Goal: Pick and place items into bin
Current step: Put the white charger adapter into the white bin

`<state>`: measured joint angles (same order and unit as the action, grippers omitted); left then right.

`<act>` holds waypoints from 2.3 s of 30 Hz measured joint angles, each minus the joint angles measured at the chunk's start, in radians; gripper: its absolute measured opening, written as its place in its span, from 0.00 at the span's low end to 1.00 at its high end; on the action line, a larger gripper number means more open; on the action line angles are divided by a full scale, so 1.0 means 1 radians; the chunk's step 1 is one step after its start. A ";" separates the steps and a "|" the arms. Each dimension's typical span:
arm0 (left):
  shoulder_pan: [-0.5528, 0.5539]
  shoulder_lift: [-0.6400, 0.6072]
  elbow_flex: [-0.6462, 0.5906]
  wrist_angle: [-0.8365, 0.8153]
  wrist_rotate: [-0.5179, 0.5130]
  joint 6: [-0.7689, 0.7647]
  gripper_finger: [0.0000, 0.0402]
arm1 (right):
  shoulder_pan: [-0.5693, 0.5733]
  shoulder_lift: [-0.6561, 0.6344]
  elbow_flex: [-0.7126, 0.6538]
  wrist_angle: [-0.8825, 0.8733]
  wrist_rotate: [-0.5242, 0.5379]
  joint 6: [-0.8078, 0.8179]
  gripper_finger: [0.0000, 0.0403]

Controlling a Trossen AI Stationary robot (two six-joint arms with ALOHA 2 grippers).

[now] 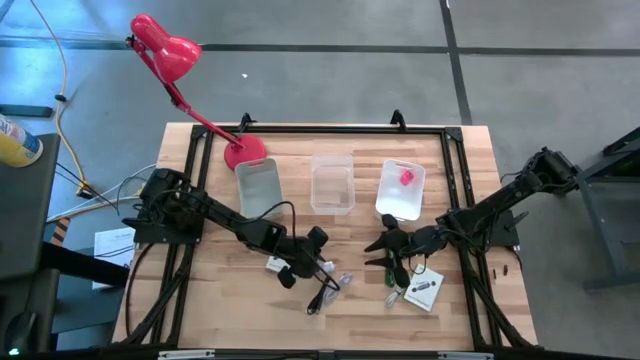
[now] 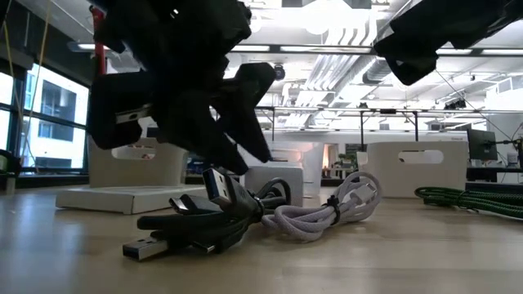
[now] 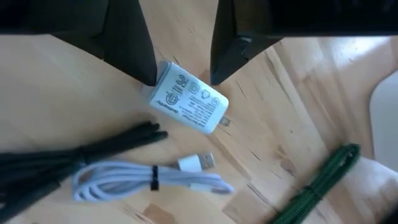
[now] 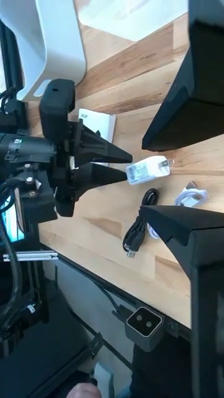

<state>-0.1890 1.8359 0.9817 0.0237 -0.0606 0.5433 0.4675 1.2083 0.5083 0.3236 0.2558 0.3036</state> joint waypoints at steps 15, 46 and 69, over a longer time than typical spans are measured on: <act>0.025 -0.049 0.001 -0.042 -0.043 -0.027 0.46 | 0.000 0.235 0.072 0.071 0.042 -0.169 0.35; -0.285 -0.291 0.000 -0.500 -0.426 -0.241 0.67 | -0.123 0.608 0.490 -0.328 -0.074 -0.190 0.50; -0.282 -0.291 0.000 -0.499 -0.429 -0.242 0.68 | -0.139 0.671 0.489 -0.266 -0.109 -0.173 0.35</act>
<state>-0.4713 1.5445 0.9813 -0.4751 -0.4892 0.3008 0.3283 1.8797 0.9977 0.0572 0.1471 0.1304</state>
